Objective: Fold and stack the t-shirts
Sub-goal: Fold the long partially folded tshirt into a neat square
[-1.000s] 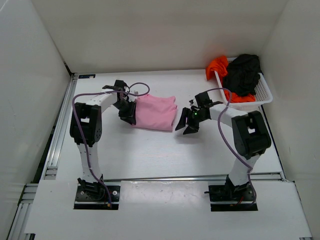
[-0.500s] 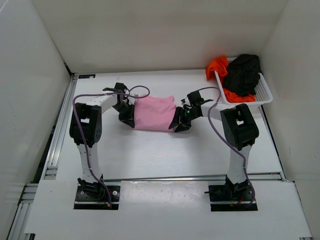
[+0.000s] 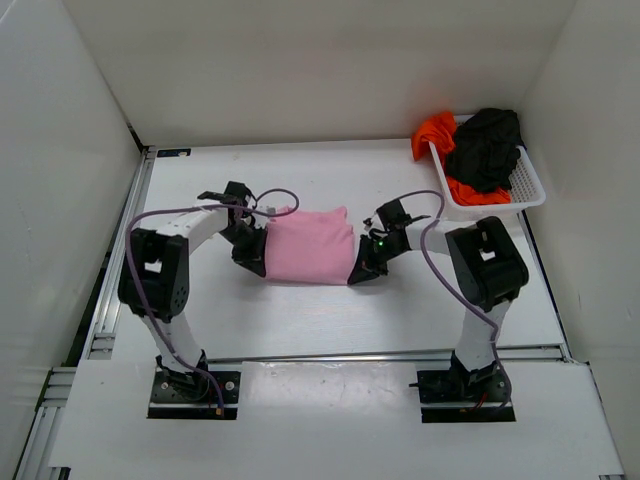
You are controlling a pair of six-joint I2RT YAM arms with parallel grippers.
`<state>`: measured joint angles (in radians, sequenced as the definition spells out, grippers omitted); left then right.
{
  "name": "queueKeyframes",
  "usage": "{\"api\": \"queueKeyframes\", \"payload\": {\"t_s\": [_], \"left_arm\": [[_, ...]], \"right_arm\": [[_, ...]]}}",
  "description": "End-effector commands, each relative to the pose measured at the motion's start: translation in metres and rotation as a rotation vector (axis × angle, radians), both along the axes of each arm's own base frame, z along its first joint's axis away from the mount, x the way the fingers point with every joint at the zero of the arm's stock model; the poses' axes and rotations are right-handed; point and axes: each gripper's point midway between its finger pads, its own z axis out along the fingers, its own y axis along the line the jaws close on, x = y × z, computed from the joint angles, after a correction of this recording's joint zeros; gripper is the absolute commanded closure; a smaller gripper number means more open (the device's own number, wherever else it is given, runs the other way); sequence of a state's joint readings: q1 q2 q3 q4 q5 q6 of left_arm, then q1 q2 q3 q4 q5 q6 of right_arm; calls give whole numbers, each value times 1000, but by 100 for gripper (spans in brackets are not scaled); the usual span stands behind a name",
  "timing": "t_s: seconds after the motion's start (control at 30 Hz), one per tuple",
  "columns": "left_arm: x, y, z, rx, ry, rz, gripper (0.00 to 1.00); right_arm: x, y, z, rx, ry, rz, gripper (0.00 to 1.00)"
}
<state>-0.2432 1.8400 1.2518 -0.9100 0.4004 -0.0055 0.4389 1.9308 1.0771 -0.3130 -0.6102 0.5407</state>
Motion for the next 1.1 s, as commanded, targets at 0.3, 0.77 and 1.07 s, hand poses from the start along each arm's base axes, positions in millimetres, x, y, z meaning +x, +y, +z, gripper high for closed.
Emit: {"api": "queueKeyframes", "payload": {"t_s": [0.3, 0.77, 1.07], "left_arm": [[-103, 11, 33, 107, 38, -132, 31], [66, -21, 62, 32, -395, -35, 27], [85, -30, 38, -10, -339, -37, 27]], "right_arm": [[-87, -31, 32, 15, -49, 204, 47], [47, -32, 63, -60, -225, 105, 42], [67, -29, 34, -58, -172, 95, 42]]}}
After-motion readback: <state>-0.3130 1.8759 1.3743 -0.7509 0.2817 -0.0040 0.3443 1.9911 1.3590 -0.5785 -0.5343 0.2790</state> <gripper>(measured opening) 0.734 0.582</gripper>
